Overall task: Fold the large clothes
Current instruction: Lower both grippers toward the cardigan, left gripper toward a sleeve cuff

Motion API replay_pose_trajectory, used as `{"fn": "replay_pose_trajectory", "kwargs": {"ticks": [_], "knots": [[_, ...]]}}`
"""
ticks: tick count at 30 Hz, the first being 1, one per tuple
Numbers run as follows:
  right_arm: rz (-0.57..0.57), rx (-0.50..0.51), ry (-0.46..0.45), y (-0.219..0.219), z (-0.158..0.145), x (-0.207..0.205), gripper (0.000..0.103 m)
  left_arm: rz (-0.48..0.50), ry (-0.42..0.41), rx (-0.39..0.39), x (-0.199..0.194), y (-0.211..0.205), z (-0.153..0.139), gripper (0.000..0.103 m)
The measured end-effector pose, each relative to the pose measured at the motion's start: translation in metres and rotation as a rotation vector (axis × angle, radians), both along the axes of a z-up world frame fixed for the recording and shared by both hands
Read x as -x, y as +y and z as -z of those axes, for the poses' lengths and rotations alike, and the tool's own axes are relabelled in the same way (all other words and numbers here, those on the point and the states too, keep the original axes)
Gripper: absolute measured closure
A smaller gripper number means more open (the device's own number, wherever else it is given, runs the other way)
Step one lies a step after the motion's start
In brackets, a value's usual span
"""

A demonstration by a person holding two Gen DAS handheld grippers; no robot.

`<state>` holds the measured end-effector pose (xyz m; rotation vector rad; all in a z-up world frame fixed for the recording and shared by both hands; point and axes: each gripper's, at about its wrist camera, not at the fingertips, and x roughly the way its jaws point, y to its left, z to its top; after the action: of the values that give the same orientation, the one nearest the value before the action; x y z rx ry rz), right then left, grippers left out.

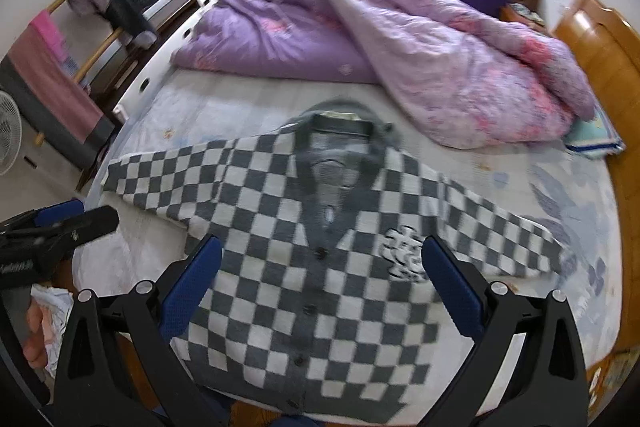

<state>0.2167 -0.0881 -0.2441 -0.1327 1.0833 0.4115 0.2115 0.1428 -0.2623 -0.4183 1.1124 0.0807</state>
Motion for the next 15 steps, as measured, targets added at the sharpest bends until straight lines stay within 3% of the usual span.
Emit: {"fn": "replay_pose_trajectory", "kwargs": {"ticks": [2, 7, 10, 11, 15], "knots": [[-0.007, 0.004, 0.016, 0.021, 0.015, -0.011, 0.007, -0.048, 0.019, 0.03, -0.004, 0.034, 0.02, 0.005], [-0.009, -0.018, 0.053, 0.084, 0.06, -0.036, 0.008, -0.101, 0.058, 0.007, -0.016, 0.123, 0.068, 0.005], [-0.002, -0.02, 0.104, 0.124, 0.096, -0.051, 0.025, -0.154, 0.069, 0.024, -0.019, 0.197, 0.109, 0.005], [0.003, -0.023, 0.124, 0.133, 0.106, -0.055, 0.034, -0.181, 0.076, 0.011, -0.018, 0.216, 0.118, 0.005], [0.023, -0.08, 0.251, 0.179, 0.155, -0.071, 0.058, -0.355, 0.118, 0.035, -0.006, 0.317, 0.175, 0.005]]}}
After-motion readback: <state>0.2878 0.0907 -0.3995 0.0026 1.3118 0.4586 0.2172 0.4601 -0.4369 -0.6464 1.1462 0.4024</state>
